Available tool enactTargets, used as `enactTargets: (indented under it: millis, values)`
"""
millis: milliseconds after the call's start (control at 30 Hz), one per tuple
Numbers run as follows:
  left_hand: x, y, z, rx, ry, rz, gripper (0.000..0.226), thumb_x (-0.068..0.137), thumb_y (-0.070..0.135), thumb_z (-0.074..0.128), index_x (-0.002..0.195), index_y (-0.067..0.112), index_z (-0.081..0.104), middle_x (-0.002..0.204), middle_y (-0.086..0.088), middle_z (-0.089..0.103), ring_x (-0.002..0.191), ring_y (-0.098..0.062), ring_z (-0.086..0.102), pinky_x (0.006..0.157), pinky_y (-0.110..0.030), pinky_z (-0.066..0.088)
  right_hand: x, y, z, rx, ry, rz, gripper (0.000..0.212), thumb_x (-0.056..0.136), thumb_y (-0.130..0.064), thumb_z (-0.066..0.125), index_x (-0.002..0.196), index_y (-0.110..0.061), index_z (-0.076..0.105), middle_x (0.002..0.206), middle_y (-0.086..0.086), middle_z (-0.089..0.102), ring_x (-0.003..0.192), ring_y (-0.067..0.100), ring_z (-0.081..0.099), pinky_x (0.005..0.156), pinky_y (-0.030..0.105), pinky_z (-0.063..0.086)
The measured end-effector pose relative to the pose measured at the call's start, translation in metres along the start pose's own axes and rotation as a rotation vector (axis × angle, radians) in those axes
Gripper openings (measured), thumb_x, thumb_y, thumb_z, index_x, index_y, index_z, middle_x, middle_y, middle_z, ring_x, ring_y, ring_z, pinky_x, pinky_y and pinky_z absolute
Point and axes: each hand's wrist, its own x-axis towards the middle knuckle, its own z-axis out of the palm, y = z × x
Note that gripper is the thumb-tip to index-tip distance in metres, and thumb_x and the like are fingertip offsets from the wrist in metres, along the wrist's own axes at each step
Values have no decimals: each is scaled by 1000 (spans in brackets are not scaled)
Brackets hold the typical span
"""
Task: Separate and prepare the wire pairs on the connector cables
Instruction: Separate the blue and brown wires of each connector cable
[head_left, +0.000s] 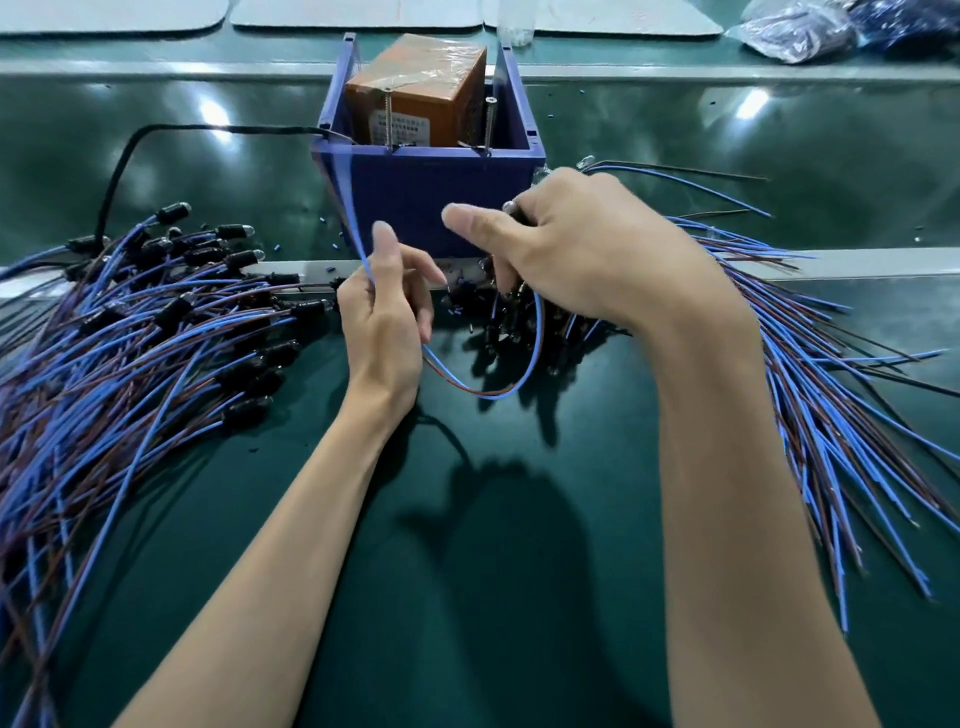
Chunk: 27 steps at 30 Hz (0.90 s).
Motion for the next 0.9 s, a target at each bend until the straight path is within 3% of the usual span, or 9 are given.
enactTargets:
  millis: [100,233,333,467,600,733,900]
  values:
    - [-1,2,1,-24,114,57,55,105,30,24,59,17,52,38,6,36,35,-8,30,42,-20,25,-2,1,-4,52,11,-34,50,86,-60,57,82,-11,69,66,4,58,66,19,57,54,28,41]
    - [1,1,1,-69,163,93,50,102,27,28,61,13,53,40,7,37,37,-8,33,42,-19,27,-3,3,-4,181,130,-38,17,83,-36,73,83,-19,74,83,5,68,87,22,67,80,33,54]
    - [1,-1,0,-101,118,73,46,98,25,33,62,12,57,45,6,44,39,-10,38,40,-21,31,-1,4,-5,241,260,-41,6,84,-20,72,86,-17,77,83,7,71,85,21,68,84,33,54]
    - [2,-3,-2,-144,69,80,48,95,25,27,63,8,59,49,4,49,42,-13,42,48,-23,34,0,4,-7,200,366,-48,22,87,-8,64,103,-16,76,100,8,73,97,21,66,90,30,50]
    - [0,-3,-3,-169,36,67,55,95,28,16,68,6,59,54,-7,47,46,-16,42,52,-22,34,3,7,-5,93,328,-13,30,87,0,58,111,-11,72,113,12,68,108,27,61,95,34,47]
    - [0,0,-3,-157,48,71,56,92,29,13,71,6,59,54,-9,45,46,-19,39,55,-23,34,5,8,-2,65,343,-1,29,88,-5,59,114,-12,71,116,11,65,108,25,61,95,35,46]
    - [0,2,-4,-159,48,62,55,91,32,13,73,6,59,58,-10,44,49,-23,39,58,-26,35,7,10,1,160,502,41,15,87,-22,68,100,-21,75,93,5,73,91,24,69,84,35,53]
